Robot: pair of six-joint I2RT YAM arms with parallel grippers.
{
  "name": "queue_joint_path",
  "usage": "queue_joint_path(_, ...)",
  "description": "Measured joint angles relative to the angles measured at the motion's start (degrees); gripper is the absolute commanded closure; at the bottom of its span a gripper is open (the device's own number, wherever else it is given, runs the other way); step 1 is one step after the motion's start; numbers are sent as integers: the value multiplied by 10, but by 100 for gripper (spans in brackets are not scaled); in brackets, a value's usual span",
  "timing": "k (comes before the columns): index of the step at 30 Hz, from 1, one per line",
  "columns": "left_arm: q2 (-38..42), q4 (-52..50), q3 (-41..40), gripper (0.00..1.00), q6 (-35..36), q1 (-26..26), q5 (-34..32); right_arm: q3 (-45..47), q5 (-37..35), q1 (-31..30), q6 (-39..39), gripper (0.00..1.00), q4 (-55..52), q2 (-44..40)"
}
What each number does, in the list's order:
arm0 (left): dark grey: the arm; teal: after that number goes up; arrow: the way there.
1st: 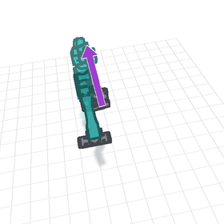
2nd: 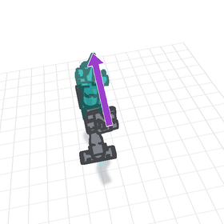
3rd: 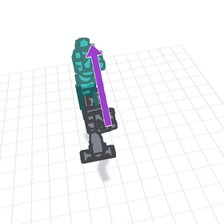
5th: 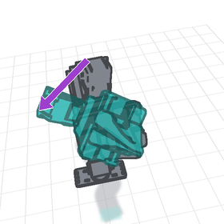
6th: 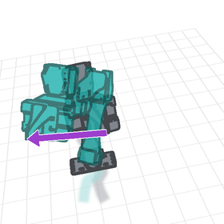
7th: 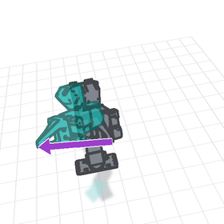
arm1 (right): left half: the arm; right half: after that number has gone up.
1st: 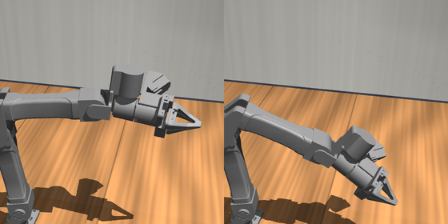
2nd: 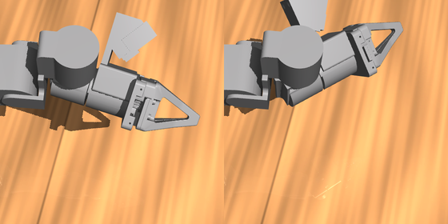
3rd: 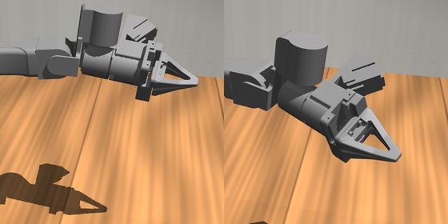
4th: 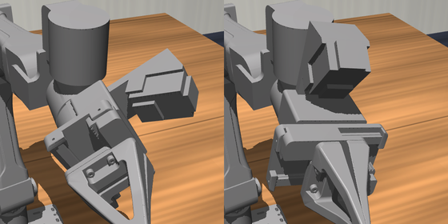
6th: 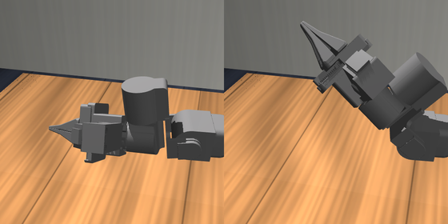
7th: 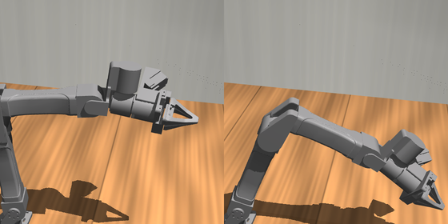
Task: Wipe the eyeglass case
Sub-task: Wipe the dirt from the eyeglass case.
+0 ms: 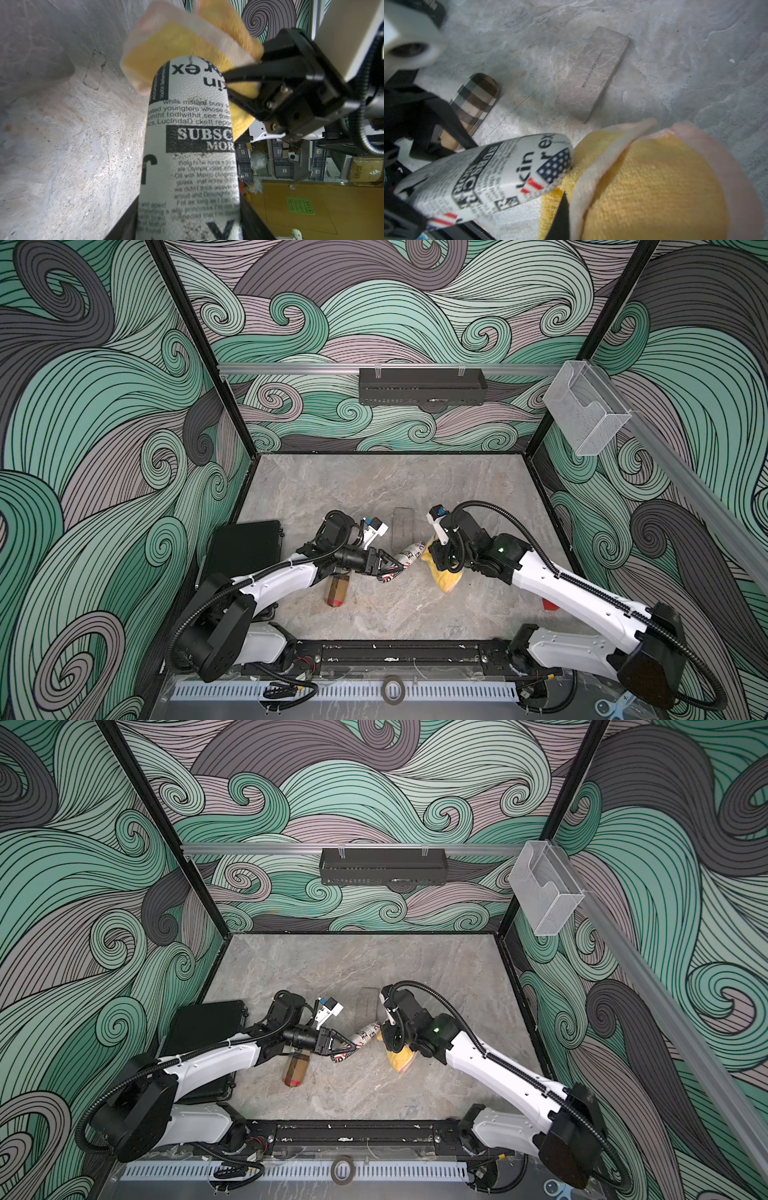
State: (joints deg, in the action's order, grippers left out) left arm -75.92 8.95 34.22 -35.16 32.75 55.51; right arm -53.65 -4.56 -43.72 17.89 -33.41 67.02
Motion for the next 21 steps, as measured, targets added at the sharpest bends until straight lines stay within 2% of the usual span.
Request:
queue_joint_path(2, 3, 2, 0, 54, 1, 1, 10, 0, 21, 28, 12, 100, 8, -19)
queue_joint_path(7, 3, 16, 0, 54, 1, 1, 29, 27, 139, 103, 54, 100, 81, -106)
queue_joint_path(11, 3, 28, 1, 54, 1, 1, 36, 31, 245, 129, 89, 100, 137, -131)
queue_joint_path(14, 3, 35, 2, 54, 0, 1, 40, 35, 299, 133, 109, 100, 163, -125)
queue_joint_path(17, 3, 39, 4, 54, 0, 1, 40, 37, 318, 136, 118, 100, 164, -110)
queue_joint_path(21, 9, 40, 4, 54, 0, 1, 40, 37, 299, 150, 129, 100, 138, -83)
